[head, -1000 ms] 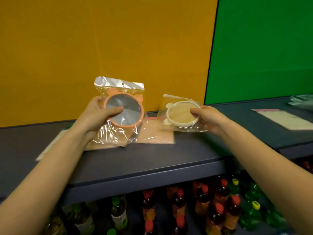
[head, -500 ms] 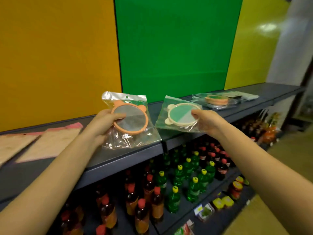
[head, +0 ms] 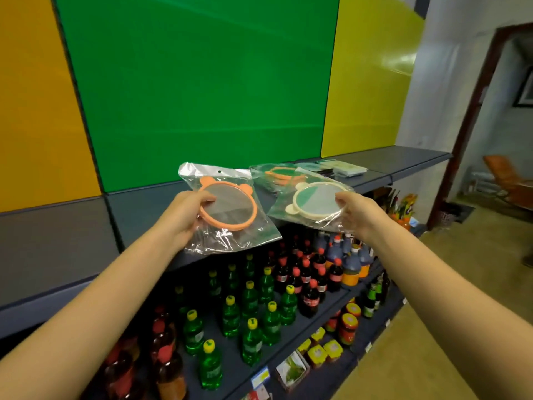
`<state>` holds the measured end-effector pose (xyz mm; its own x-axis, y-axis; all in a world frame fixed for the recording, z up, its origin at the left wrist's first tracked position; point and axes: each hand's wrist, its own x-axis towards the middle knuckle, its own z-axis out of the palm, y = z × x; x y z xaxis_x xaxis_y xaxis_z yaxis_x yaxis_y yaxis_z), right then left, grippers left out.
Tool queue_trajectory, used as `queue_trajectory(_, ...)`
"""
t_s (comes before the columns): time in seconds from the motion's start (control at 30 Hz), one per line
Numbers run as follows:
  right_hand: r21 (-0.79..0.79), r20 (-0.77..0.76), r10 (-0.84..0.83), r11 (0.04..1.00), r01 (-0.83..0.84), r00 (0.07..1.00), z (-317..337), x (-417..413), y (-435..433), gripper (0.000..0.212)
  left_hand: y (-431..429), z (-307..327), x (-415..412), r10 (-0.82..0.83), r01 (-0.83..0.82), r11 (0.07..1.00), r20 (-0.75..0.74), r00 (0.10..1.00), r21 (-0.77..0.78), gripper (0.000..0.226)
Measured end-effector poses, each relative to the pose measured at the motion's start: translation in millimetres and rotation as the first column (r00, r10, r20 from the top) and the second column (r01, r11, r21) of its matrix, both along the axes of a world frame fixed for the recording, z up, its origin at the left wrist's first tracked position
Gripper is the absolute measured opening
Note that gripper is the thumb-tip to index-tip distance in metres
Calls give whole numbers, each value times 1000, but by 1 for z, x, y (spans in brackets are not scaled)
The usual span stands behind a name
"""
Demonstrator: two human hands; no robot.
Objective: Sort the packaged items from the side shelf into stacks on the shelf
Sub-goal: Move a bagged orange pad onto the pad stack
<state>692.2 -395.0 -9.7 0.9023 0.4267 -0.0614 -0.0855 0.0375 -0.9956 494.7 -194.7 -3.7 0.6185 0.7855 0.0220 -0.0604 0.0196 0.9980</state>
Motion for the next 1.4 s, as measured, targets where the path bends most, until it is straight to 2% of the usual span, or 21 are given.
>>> queue_trajectory(0.2,49,-18,15,999,-14,1000,9,51,8,15,0,14,52,9,-8,998,-22,1000,57,14)
queue_trajectory(0.4,98,-47,66,993,-61,997,24,109,49,13,39,26,89,88,-86,993,-19,996,84,13)
queue_trajectory(0.57,15,2,145,989,-145,989,32,153,97,16,73,44,112,168,-168,986,-45,985,14,12)
queue_trajectory(0.63,-2,29,175,985,-175,984,34,171,118,5,79,50,124,182,-182,983,-16,983,15,13)
queue_trajectory(0.77,-44,17,246,968,-246,969,34,201,152,12,84,55,143,212,-211,977,41,976,-14,13)
queue_trajectory(0.93,-186,105,360,923,-338,927,33,226,179,9,84,53,161,225,-224,973,26,974,-52,12)
queue_trajectory(1.03,-465,304,467,834,-298,830,32,242,190,19,77,50,173,264,-262,963,24,964,-61,19)
queue_trajectory(1.1,-659,415,570,726,-198,709,38,249,189,28,74,47,181,292,-290,955,12,956,-62,18)
queue_trajectory(1.17,-772,472,667,629,-95,577,46,253,188,30,71,45,190,334,-334,942,-24,942,-41,17)
queue_trajectory(1.27,-824,513,735,566,16,442,50,260,188,47,62,46,209,330,-332,943,-67,942,-28,20)
queue_trajectory(1.4,-811,563,742,580,71,364,54,278,185,57,49,48,243,309,-309,950,-13,951,-39,21)
